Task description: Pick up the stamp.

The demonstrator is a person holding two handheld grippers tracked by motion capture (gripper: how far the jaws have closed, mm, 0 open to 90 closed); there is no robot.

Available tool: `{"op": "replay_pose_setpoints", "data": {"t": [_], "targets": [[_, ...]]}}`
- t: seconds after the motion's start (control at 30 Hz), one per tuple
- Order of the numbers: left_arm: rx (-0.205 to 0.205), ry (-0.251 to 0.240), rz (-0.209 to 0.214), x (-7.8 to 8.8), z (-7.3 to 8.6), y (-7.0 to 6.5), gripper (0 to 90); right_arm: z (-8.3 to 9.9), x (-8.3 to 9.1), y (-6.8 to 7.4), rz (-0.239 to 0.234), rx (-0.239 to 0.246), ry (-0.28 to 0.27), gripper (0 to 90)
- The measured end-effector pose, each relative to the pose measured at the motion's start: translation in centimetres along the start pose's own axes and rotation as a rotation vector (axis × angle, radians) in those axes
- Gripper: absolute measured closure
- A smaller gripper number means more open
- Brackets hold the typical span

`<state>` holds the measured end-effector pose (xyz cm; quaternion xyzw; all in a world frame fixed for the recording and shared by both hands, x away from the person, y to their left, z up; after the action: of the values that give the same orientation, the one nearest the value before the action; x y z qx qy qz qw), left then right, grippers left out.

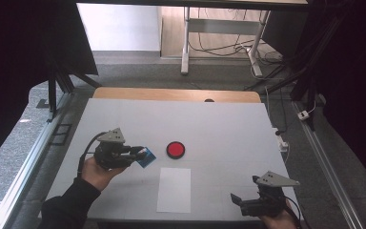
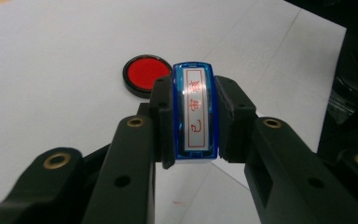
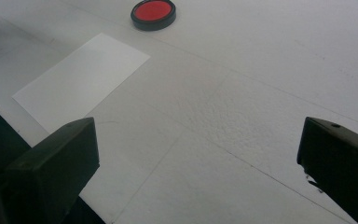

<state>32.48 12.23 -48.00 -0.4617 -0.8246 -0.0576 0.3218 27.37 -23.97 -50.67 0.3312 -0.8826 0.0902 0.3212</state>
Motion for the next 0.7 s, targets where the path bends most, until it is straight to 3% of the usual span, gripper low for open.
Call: {"op": "replay_pose_setpoints", "data": {"t": [0.33,0.7], "targets": [[-0.041,-0.031,0.050,0.2,-1.1,-1.6,70.4,0.0,0.0,0.1,0.000,0.009,0.007,0.0],[-0.084,-0.055,0.124,-0.7,-2.5,-3.7,70.4,0.0,-0.1,0.1,0.001,0.010,0.011,0.0]]}}
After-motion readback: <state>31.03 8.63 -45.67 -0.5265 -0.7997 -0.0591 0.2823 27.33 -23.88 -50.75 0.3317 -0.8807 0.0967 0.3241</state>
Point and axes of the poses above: each handheld gripper's, and its own axes: x roughly backward along the jaws, z roughly out of its underside, y roughly to its left, the point moved 8 cm from there along -x, roughly forward along the jaws, and after that the axes turned 1 degree about x, right-handed, at the moved point
